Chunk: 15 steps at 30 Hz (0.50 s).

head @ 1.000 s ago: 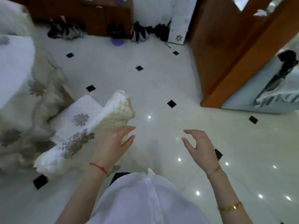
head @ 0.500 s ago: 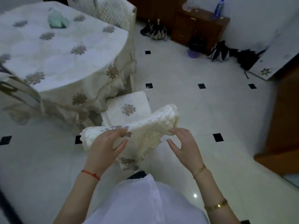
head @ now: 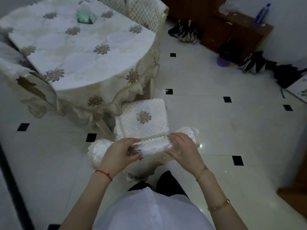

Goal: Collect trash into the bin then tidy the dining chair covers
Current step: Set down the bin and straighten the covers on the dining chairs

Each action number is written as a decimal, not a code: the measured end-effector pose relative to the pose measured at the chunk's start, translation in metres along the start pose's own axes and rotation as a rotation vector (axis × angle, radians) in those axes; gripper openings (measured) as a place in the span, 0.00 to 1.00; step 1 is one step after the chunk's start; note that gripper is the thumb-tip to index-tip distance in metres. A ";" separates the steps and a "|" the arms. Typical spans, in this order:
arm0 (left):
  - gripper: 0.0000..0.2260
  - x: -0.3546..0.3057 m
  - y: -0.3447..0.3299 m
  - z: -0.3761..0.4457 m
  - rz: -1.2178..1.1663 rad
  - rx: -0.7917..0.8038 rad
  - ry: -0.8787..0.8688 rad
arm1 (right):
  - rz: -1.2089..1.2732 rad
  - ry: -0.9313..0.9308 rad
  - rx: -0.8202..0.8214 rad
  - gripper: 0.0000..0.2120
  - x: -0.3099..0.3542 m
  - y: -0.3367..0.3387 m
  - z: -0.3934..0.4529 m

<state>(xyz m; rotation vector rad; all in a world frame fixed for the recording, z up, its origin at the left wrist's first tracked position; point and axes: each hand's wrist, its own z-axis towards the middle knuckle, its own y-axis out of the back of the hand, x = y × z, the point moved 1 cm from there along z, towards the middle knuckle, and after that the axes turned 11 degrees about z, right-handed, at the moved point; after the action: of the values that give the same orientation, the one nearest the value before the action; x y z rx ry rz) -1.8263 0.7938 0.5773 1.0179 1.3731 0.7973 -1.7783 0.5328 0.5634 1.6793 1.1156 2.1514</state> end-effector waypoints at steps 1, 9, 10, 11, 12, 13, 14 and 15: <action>0.23 0.001 -0.001 0.003 -0.004 0.031 0.022 | -0.001 0.012 0.043 0.27 -0.005 0.001 0.005; 0.32 0.004 -0.006 0.008 -0.106 0.070 0.127 | 0.033 0.131 0.350 0.30 -0.034 0.007 0.041; 0.32 0.004 -0.007 0.007 -0.120 0.068 0.140 | 0.042 0.143 0.375 0.30 -0.035 0.006 0.044; 0.32 0.004 -0.008 0.006 -0.125 0.067 0.152 | 0.051 0.152 0.392 0.30 -0.037 0.005 0.046; 0.31 0.002 -0.009 0.005 -0.120 0.067 0.163 | 0.057 0.164 0.400 0.29 -0.039 0.004 0.048; 0.31 0.000 -0.011 0.004 -0.111 0.063 0.176 | 0.061 0.173 0.403 0.29 -0.041 0.003 0.050; 0.30 -0.002 -0.012 0.003 -0.104 0.050 0.190 | 0.070 0.184 0.402 0.29 -0.042 0.003 0.051; 0.30 -0.003 -0.013 0.003 -0.099 0.033 0.205 | 0.084 0.192 0.400 0.28 -0.044 0.002 0.052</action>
<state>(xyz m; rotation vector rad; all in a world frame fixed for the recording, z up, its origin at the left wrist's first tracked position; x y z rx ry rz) -1.8254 0.7853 0.5661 0.9041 1.6037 0.8245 -1.7161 0.5300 0.5355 1.7218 1.6504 2.2969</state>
